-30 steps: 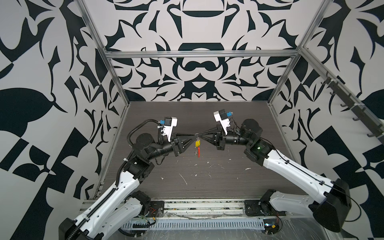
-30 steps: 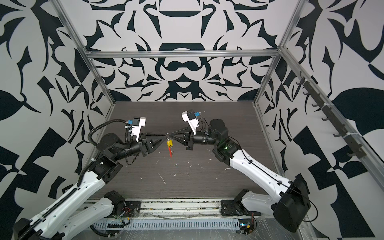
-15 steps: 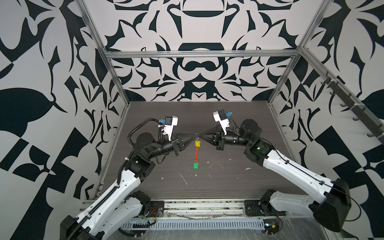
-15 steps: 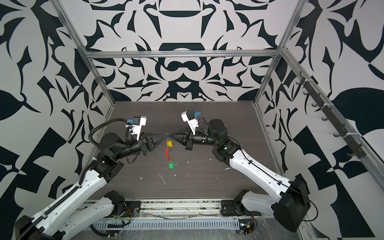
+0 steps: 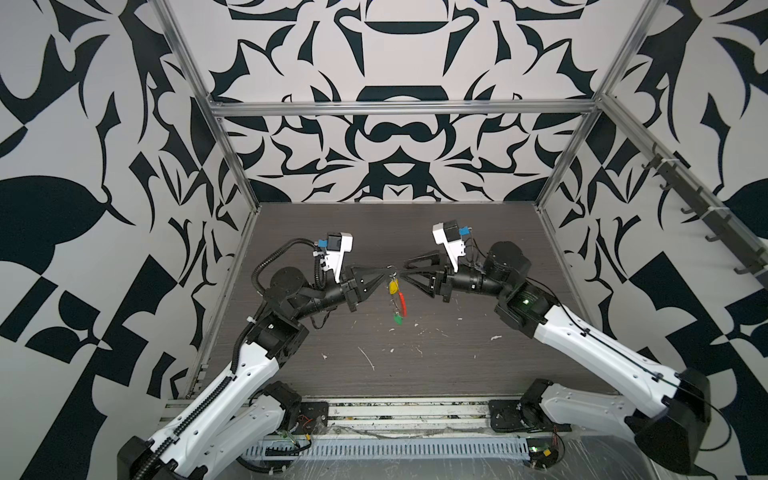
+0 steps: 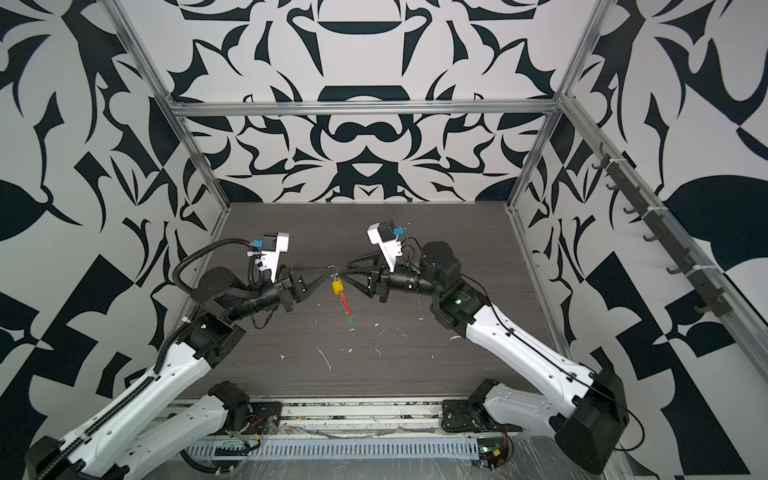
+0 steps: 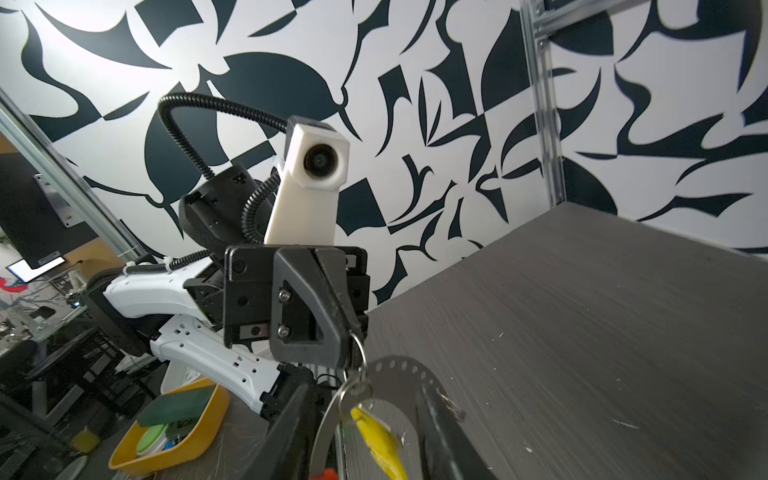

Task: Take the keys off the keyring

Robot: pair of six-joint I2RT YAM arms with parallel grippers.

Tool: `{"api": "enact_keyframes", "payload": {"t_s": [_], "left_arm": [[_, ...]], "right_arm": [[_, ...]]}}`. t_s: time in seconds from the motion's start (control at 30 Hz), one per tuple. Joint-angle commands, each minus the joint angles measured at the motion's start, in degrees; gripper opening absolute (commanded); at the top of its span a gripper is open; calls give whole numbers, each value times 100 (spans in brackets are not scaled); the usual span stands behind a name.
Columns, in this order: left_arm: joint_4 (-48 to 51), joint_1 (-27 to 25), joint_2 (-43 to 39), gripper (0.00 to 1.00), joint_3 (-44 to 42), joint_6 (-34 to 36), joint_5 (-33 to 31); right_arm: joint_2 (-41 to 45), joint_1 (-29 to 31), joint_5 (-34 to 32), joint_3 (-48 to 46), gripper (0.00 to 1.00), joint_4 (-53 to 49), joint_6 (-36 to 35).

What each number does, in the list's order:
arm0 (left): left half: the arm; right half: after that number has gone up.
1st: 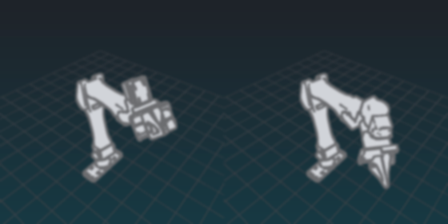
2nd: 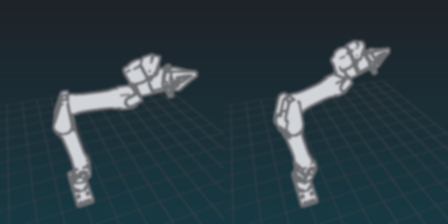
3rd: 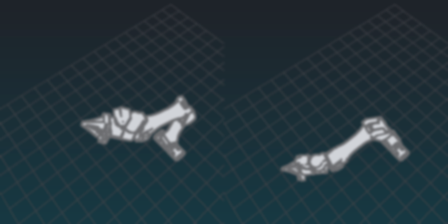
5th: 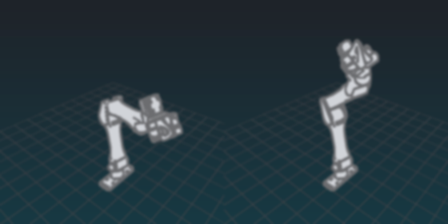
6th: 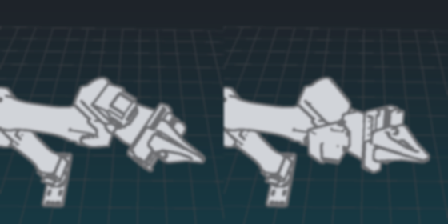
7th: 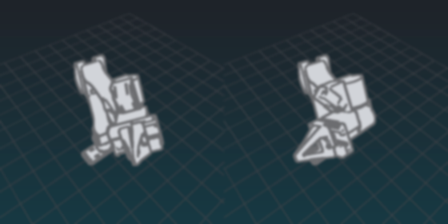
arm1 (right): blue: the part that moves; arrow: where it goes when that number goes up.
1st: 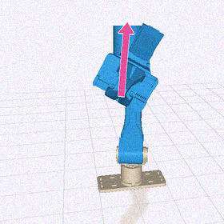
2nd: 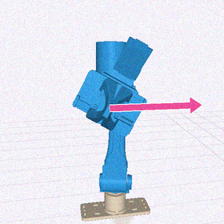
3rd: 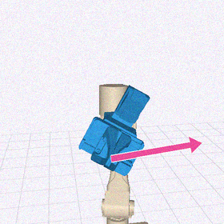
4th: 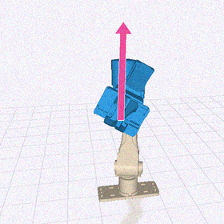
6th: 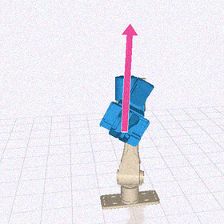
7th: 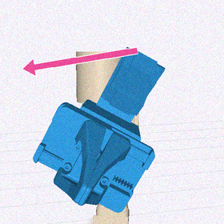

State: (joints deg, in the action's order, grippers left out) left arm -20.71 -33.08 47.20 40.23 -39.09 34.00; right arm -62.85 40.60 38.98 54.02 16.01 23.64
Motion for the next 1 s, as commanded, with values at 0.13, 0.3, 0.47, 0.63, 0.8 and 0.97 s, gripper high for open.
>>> {"api": "enact_keyframes", "payload": {"t_s": [0.13,0.3,0.47,0.63,0.8,0.97], "left_arm": [[-100,-14,-211,0,-47,200,-36],[-100,-14,-193,0,-32,201,26],[-177,-14,-133,0,-68,140,67],[-262,-14,-88,0,-82,90,167],[-258,-14,-88,0,-102,62,177],[-267,-14,-88,0,-122,42,169]], "right_arm": [[146,245,-478,-38,45,-668,-778],[66,497,-745,6,48,-877,-1132],[-94,690,-732,216,49,-1000,-1318],[-192,713,-918,318,49,-977,-1370],[-223,712,-1028,400,47,-945,-1415],[-293,719,-694,522,35,-912,-1401]]}}
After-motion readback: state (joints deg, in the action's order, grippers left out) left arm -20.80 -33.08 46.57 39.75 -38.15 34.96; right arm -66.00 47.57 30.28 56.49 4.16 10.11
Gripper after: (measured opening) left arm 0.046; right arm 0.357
